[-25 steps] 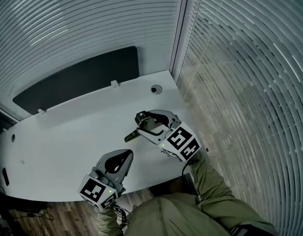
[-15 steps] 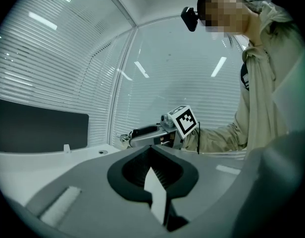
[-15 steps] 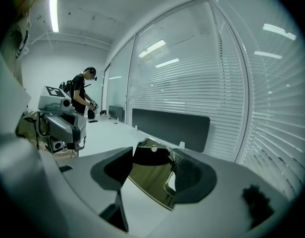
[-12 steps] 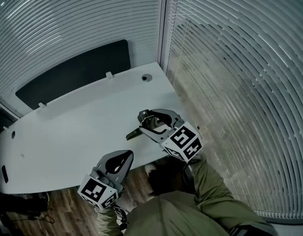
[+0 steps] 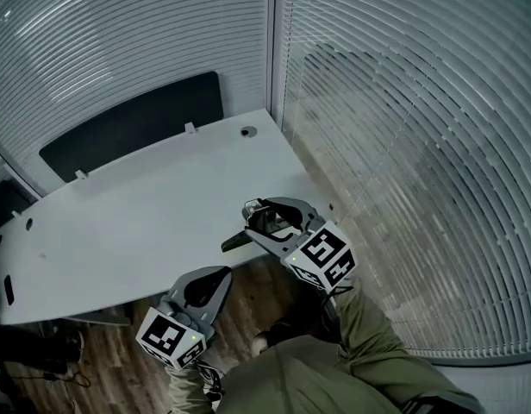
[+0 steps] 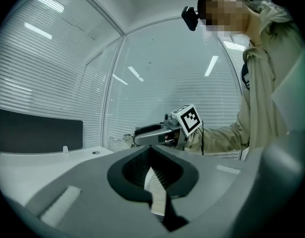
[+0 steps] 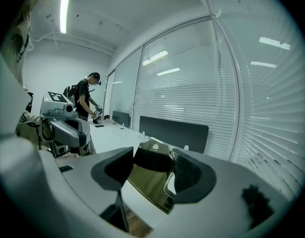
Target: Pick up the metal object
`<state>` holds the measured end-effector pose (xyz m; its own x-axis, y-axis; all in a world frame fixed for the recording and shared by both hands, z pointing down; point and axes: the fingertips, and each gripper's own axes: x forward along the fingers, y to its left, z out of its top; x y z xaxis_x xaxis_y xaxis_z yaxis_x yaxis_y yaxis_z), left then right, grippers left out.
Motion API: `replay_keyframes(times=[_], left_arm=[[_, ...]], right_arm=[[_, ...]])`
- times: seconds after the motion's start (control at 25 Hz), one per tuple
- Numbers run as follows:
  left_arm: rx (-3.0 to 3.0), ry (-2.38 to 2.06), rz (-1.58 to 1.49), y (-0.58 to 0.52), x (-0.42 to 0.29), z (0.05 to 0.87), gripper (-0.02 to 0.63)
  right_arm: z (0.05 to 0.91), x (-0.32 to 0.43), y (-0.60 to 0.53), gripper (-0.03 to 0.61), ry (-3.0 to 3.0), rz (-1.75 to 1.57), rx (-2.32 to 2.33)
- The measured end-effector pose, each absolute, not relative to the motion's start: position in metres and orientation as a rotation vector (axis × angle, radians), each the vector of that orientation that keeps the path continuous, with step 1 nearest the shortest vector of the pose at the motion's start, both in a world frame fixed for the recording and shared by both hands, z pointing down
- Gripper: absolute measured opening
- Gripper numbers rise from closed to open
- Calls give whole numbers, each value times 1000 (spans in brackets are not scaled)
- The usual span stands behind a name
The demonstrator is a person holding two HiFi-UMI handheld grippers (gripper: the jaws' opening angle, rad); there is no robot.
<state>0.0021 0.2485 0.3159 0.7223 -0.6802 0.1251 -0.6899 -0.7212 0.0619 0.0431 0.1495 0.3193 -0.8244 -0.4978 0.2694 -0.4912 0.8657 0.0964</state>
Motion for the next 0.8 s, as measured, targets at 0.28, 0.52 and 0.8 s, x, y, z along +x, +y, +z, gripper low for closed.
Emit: replay_keyframes(times=[0.28,0.52,0.8], left_arm=[[2818,-1148,154,240,22,310,6],[2802,-1136,157,228,32,298,6],[2811,-1156,169,233,36,302,6]], right_arm=[[311,61,145,258,-2803,-19,733],[296,70,136,255,-2810,6,731],[299,74,142,222,-2828,-8,732]])
